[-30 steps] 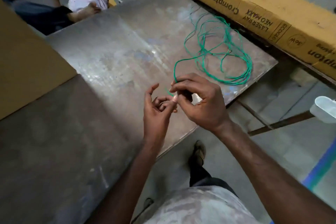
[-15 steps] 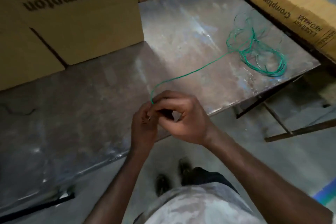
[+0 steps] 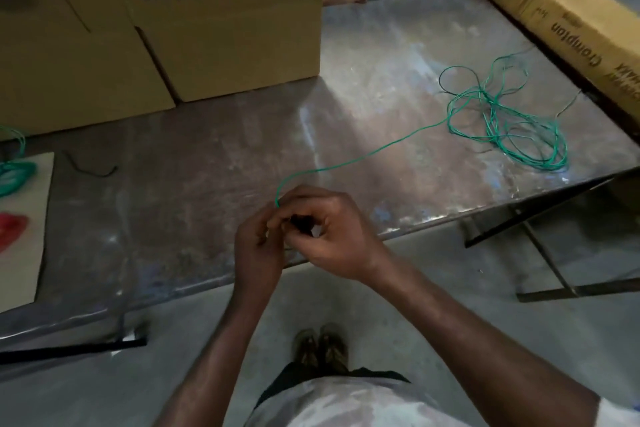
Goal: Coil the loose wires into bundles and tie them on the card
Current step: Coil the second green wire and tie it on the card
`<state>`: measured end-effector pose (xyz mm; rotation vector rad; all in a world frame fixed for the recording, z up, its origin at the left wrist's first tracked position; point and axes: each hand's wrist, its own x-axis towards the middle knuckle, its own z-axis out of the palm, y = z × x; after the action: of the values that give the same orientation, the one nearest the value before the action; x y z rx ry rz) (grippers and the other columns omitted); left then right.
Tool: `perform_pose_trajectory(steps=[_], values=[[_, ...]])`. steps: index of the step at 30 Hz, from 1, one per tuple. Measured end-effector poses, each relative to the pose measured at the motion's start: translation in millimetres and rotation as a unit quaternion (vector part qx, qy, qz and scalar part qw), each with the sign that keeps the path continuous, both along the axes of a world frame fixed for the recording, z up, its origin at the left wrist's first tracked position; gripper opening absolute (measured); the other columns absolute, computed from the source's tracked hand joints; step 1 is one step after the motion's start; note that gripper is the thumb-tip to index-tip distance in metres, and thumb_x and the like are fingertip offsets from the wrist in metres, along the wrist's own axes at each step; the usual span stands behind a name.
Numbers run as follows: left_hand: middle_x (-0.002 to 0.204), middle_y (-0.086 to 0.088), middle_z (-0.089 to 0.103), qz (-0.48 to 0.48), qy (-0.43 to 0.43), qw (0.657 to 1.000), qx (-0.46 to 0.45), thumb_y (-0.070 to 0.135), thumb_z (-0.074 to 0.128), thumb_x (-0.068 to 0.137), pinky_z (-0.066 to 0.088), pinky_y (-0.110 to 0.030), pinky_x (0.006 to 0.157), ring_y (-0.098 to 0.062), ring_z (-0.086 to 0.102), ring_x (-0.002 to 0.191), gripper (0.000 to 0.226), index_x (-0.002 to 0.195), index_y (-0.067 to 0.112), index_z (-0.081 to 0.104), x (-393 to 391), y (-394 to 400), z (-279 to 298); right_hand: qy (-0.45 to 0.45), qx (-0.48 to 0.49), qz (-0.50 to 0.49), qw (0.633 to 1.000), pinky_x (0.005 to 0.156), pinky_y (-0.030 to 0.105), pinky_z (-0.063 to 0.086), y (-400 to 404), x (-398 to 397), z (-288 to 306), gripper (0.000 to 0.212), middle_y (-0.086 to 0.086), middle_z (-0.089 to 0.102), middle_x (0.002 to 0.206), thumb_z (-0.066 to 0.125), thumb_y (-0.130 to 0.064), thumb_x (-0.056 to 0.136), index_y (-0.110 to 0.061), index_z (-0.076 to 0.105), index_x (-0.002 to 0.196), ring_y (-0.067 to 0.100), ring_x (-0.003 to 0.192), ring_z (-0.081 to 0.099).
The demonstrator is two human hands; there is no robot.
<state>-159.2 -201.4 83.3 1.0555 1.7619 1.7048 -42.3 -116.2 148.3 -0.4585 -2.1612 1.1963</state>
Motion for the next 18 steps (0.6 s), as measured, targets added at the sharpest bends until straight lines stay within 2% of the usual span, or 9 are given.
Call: perform_pose_trajectory(steps=[4,5,8,9,12,15,17,18], values=[[0.091,0.002,0.079,0.001,-0.033,0.999,0.025,-0.004,0.047,0.098,0.06,-0.035,0.076,-0.017,0.076,0.085,0.049,0.094,0.033,0.079,-7.8,-13.8,-7.3,-0.007,-0.004,0.013,1.0,0.066,0.024,0.049,-8.4,-14.4,-3.7,0.031,0.003,0.07,0.092,0.067,0.016,0.076,-0.004,0.081,0.095,0.003,0.072,0.061],[0.091,0.002,0.079,0.005,-0.044,0.999,0.03,-0.006,0.047,0.097,0.059,-0.033,0.077,-0.016,0.075,0.085,0.05,0.094,0.032,0.079,-12.1,-17.5,-7.1,-0.006,-0.004,0.017,1.0,0.066,0.024,0.048,-11.9,-20.6,-3.7,0.031,0.003,0.07,0.092,0.067,0.016,0.076,-0.003,0.081,0.095,0.003,0.072,0.061],[0.084,0.015,0.078,0.009,-0.056,0.998,0.027,-0.013,0.045,0.096,0.054,-0.017,0.073,0.002,0.071,0.079,0.051,0.088,0.026,0.076,-29.7,-27.5,-1.2,-0.006,0.002,0.026,1.0,0.067,0.022,0.047,-22.5,-42.5,-1.6,0.029,0.004,0.069,0.092,0.068,0.016,0.077,-0.003,0.081,0.096,0.002,0.073,0.06],[0.083,0.017,0.078,0.006,-0.069,0.997,0.03,-0.013,0.044,0.097,0.054,-0.016,0.072,0.003,0.071,0.078,0.055,0.087,0.03,0.078,-37.8,-29.9,1.9,-0.004,0.001,0.029,1.0,0.067,0.021,0.047,-25.4,-50.9,-1.4,0.028,0.004,0.069,0.092,0.068,0.016,0.078,-0.002,0.08,0.097,0.001,0.074,0.059],[0.086,0.015,0.078,-0.007,-0.101,0.993,0.057,0.003,0.047,0.099,0.056,-0.021,0.074,-0.001,0.07,0.081,0.053,0.091,0.041,0.082,-74.9,-40.5,1.7,0.005,-0.004,0.023,1.0,0.068,0.021,0.047,-36.4,-84.4,-1.1,0.026,0.004,0.067,0.092,0.069,0.016,0.083,-0.001,0.08,0.099,0.003,0.074,0.06],[0.073,0.007,0.071,-0.005,-0.099,0.994,0.036,0.036,0.054,0.1,0.047,-0.026,0.064,-0.008,0.06,0.07,0.031,0.084,0.038,0.08,-124.0,-61.3,-2.8,0.015,-0.001,0.004,1.0,0.069,0.022,0.049,-57.4,-129.2,-0.1,0.021,0.004,0.068,0.094,0.071,0.011,0.088,-0.001,0.08,0.102,0.007,0.077,0.063],[0.065,-0.001,0.061,0.004,-0.089,0.995,0.035,0.06,0.059,0.098,0.043,-0.026,0.061,-0.009,0.053,0.067,0.039,0.076,0.031,0.075,-158.7,-78.2,-0.3,0.018,0.008,-0.005,1.0,0.073,0.023,0.052,-75.4,-159.8,-1.3,0.017,0.005,0.069,0.098,0.071,0.006,0.092,0.0,0.079,0.106,0.006,0.082,0.065],[0.066,0.004,0.062,0.001,-0.083,0.996,0.025,0.066,0.059,0.096,0.044,-0.026,0.06,-0.004,0.054,0.066,0.041,0.075,0.034,0.074,-176.1,-85.2,1.6,0.019,0.017,-0.006,1.0,0.074,0.027,0.055,-83.6,-174.6,-1.7,0.017,0.006,0.069,0.1,0.07,0.005,0.094,0.0,0.078,0.109,0.009,0.085,0.067]])
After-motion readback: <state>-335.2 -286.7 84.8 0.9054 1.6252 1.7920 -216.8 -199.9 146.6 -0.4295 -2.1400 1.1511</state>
